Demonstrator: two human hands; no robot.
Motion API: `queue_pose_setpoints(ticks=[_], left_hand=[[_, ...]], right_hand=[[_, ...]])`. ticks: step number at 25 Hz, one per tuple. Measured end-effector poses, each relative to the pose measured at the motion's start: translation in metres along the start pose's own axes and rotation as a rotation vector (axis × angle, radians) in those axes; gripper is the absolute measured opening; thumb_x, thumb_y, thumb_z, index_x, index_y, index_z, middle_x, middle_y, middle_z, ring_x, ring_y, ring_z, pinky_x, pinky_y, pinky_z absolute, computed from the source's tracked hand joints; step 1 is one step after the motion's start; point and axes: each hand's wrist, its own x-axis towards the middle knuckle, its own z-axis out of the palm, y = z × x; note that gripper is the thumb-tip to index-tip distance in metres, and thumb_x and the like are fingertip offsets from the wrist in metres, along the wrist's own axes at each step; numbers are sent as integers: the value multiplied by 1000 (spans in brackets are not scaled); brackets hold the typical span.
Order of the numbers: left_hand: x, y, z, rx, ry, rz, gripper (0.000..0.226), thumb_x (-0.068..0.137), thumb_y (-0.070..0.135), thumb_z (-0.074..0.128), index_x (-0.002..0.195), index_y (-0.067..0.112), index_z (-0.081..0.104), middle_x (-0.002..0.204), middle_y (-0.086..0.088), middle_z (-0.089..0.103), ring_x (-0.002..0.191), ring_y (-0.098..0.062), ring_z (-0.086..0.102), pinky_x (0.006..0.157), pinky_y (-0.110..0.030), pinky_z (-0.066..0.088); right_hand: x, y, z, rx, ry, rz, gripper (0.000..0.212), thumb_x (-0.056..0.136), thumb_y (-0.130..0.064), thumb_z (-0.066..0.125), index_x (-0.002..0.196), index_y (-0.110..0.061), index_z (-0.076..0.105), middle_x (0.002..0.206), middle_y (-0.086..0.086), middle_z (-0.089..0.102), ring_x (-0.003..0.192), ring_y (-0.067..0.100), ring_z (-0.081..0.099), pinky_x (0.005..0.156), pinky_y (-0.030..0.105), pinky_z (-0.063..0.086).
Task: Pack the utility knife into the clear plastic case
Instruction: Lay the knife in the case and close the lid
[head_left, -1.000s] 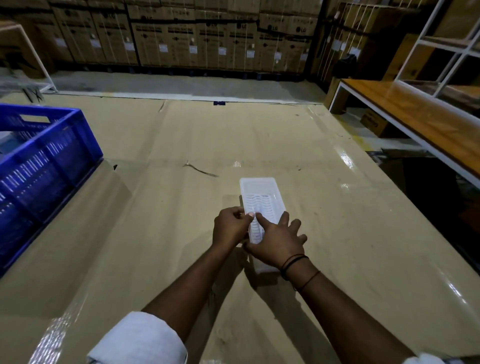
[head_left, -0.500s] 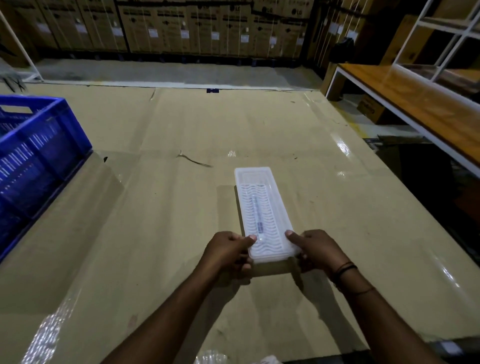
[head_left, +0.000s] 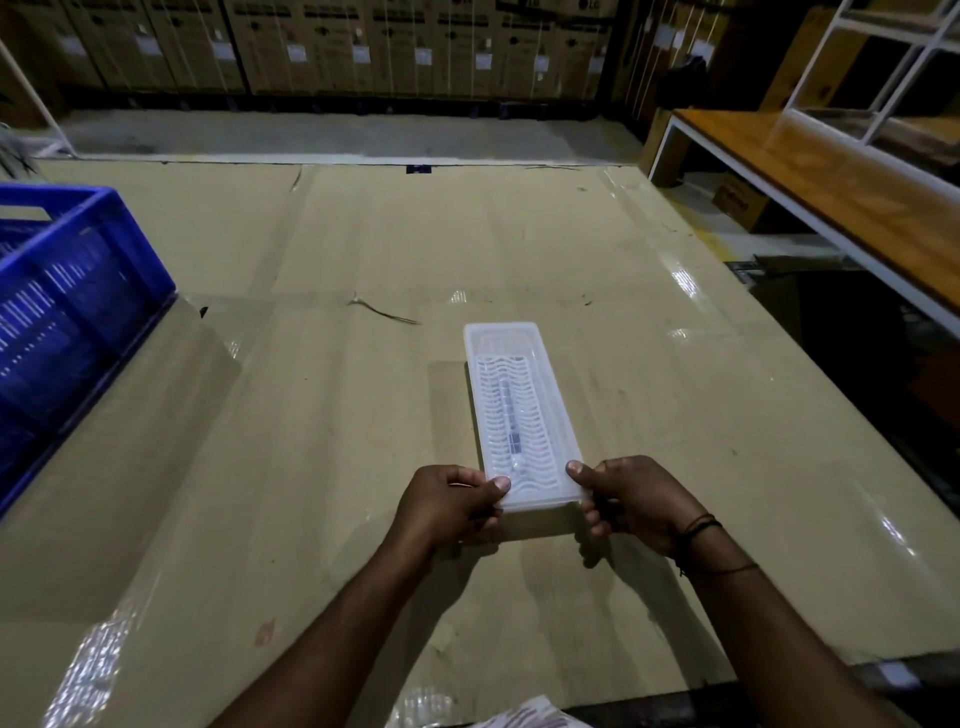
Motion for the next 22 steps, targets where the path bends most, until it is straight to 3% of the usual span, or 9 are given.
queue_pose_setpoints(ticks=[3, 6, 9, 11, 16, 19, 22], left_hand=[[0, -3, 1, -4, -6, 15, 23, 84, 13, 88, 86, 2, 68, 73, -20, 72, 56, -25, 66, 57, -44, 66], [5, -3, 0, 8, -11, -2, 22, 85, 14, 87, 83, 3, 67, 68, -17, 70, 51, -23, 64, 47, -35, 60], [20, 6, -1, 38, 14, -2, 27, 87, 29, 86, 78, 10, 70, 73, -16, 73, 52, -24, 66, 50, -31, 56], [33, 20, 1, 41, 46, 53, 28, 91, 32, 81, 85, 7, 70, 82, -17, 78, 56, -23, 70, 53, -30, 54], [57, 51, 7, 27, 113, 111, 25, 97, 23, 75, 94, -2, 74, 101, -21, 82, 95, -39, 80, 88, -49, 67], [66, 54, 6, 68, 127, 116, 20, 98, 19, 74, 90, 1, 76, 104, -23, 82, 98, -39, 80, 93, -52, 66], [71, 53, 6, 106, 111, 126, 18, 99, 19, 72, 85, 7, 76, 103, -21, 82, 97, -37, 81, 93, -50, 66]], right_hand=[[3, 3, 0, 6, -19, -7, 34, 84, -26, 78, 75, 1, 59, 64, 17, 60, 52, 26, 57, 51, 34, 54], [6, 2, -3, -58, -9, -8, 37, 83, -30, 80, 75, 1, 61, 65, 21, 62, 54, 30, 60, 56, 39, 57], [17, -7, -6, -190, 106, -50, 40, 80, -37, 81, 65, -4, 62, 59, 15, 61, 54, 27, 59, 63, 41, 56], [29, -17, -3, -167, 153, -92, 38, 84, -36, 78, 64, -7, 61, 55, 8, 56, 50, 21, 53, 59, 36, 52], [58, -39, 10, -26, 186, -110, 38, 90, -27, 73, 59, -11, 55, 52, 2, 53, 45, 17, 48, 52, 31, 45], [69, -37, 14, 12, 211, -110, 32, 88, -22, 75, 65, -7, 58, 62, 10, 57, 54, 23, 51, 61, 37, 49], [75, -37, 15, 0, 234, -124, 40, 89, -17, 73, 56, -10, 52, 49, 3, 52, 48, 19, 46, 53, 31, 45]])
